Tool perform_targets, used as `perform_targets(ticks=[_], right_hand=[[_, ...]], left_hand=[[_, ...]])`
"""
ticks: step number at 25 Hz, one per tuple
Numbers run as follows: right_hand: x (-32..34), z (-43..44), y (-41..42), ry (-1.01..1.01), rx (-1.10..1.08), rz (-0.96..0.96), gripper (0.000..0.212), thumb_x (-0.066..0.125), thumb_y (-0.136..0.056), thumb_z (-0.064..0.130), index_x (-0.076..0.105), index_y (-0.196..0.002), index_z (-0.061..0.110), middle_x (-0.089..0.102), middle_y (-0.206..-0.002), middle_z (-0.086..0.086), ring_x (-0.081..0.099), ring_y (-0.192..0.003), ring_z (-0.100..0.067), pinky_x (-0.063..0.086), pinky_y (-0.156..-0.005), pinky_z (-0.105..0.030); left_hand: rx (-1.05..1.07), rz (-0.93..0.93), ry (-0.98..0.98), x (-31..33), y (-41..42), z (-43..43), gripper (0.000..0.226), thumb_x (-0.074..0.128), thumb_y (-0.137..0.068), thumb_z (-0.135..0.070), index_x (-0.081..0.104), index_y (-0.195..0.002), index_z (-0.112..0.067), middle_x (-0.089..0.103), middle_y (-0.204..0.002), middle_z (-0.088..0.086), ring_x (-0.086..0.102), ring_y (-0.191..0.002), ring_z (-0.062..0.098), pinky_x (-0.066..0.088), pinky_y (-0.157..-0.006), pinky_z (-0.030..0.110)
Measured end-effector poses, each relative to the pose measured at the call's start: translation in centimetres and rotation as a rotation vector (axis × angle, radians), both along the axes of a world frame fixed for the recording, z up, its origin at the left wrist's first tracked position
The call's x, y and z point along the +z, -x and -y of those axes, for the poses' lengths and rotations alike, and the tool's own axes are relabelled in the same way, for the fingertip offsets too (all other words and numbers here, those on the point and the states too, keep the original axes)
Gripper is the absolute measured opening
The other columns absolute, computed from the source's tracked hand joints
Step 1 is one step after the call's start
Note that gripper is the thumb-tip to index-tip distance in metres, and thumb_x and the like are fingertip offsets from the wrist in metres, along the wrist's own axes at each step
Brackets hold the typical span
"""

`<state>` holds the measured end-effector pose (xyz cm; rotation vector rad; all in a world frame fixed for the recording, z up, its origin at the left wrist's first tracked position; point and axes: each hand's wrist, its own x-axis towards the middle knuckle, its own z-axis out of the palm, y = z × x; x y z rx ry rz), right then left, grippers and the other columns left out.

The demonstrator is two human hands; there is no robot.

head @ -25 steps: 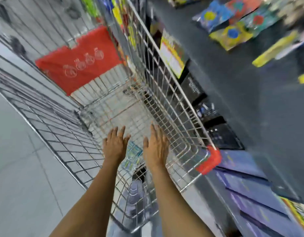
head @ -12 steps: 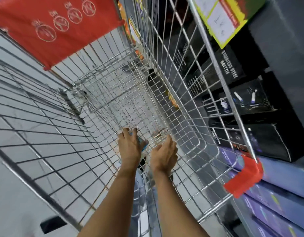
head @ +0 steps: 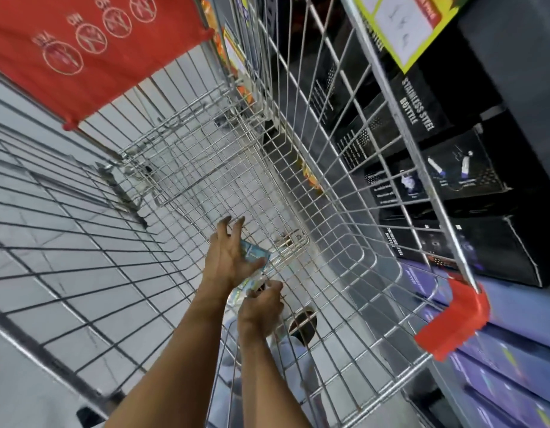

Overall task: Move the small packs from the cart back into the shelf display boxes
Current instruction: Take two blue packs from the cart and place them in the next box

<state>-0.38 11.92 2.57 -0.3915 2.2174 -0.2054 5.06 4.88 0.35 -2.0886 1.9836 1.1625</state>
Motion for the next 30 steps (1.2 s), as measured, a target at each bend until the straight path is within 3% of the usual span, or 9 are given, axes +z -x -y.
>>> perform_targets(ticks=[3,8,10,12,16,19,22,27,30], right_hand=[[0.3,0.3,0.5,0.054,0.001,0.020,0.020,0.053,-0.090,0.007,0.047,-0.108,0.008,0.066,-0.110,-0.018,0.062,-0.100,-0.033,0.049,-0.073,-0.039],[-0.2,3.8,5.4,0.170,0.134,-0.147,0.017,0.054,-0.087,0.002,0.052,-0.104,0.006,0.066,-0.107,-0.017,0.062,-0.090,-0.029,0.052,-0.061,-0.033],[-0.6,5.3,7.3,0.225,0.101,-0.220,0.017,0.052,-0.088,0.002,0.053,-0.104,0.007,0.065,-0.107,-0.017,0.060,-0.092,-0.029,0.055,-0.070,-0.038],[-0.8,5.7,7.8,0.266,0.159,-0.292,0.024,0.055,-0.088,0.006,0.055,-0.112,0.010,0.062,-0.116,-0.014,0.056,-0.101,-0.027,0.051,-0.080,-0.039],[-1.3,3.5,5.9,0.175,0.681,-0.261,0.051,0.059,-0.089,0.033,0.041,-0.136,0.025,0.029,-0.152,-0.009,0.031,-0.135,-0.028,0.037,-0.105,-0.046],[-2.1,2.6,5.5,0.142,0.803,-0.263,0.060,0.058,-0.090,0.033,0.027,-0.142,0.028,0.008,-0.158,-0.011,0.012,-0.143,-0.032,0.028,-0.111,-0.053],[-2.4,3.1,6.1,0.148,0.768,-0.286,0.066,0.060,-0.089,0.032,0.022,-0.144,0.027,0.009,-0.157,-0.014,0.015,-0.142,-0.033,0.035,-0.107,-0.053],[-1.9,4.3,6.7,0.187,0.696,-0.342,0.063,0.058,-0.089,0.034,0.025,-0.143,0.028,0.026,-0.150,-0.015,0.038,-0.126,-0.029,0.052,-0.086,-0.040],[-0.9,5.2,6.8,0.251,0.659,-0.342,0.063,0.060,-0.088,0.034,0.027,-0.142,0.026,0.030,-0.148,-0.014,0.040,-0.125,-0.030,0.054,-0.085,-0.041]], left_hand=[[-0.181,0.071,0.069,0.1,0.9,0.9,0.098,0.076,-0.066,-0.040,0.022,-0.143,-0.014,0.016,-0.151,0.023,0.041,-0.122,0.043,0.043,-0.099,0.055],[-0.198,0.064,0.047,-0.6,-1.6,4.2,0.097,0.078,-0.068,-0.030,0.020,-0.144,-0.014,0.016,-0.151,0.023,0.036,-0.130,0.042,0.033,-0.108,0.057],[-0.236,-0.005,0.027,-0.7,-2.4,4.5,0.093,0.078,-0.070,-0.024,0.022,-0.144,-0.013,0.018,-0.150,0.023,0.036,-0.131,0.043,0.033,-0.108,0.059],[-0.133,0.008,0.048,-0.6,-2.2,3.9,0.087,0.073,-0.074,-0.029,0.023,-0.143,-0.014,0.020,-0.151,0.022,0.032,-0.133,0.042,0.031,-0.109,0.059],[0.335,0.089,0.027,-0.4,0.9,1.3,0.079,0.061,-0.082,-0.047,0.021,-0.144,-0.018,0.017,-0.153,0.019,0.021,-0.139,0.038,0.035,-0.103,0.058],[0.394,0.104,0.023,-0.8,2.3,0.4,0.075,0.065,-0.083,-0.035,0.023,-0.143,-0.020,0.016,-0.152,0.023,0.021,-0.137,0.041,0.039,-0.100,0.055],[0.452,0.102,0.012,-1.0,2.0,0.6,0.080,0.070,-0.080,-0.031,0.023,-0.144,-0.021,0.015,-0.152,0.024,0.027,-0.134,0.043,0.038,-0.104,0.052],[0.498,0.061,0.038,-0.5,2.0,0.8,0.083,0.070,-0.078,-0.021,0.021,-0.144,-0.018,0.021,-0.150,0.024,0.032,-0.131,0.040,0.041,-0.100,0.047],[0.511,0.038,0.031,0.0,2.1,1.1,0.089,0.070,-0.074,-0.015,0.016,-0.146,-0.016,0.030,-0.143,0.028,0.036,-0.127,0.040,0.043,-0.096,0.048]])
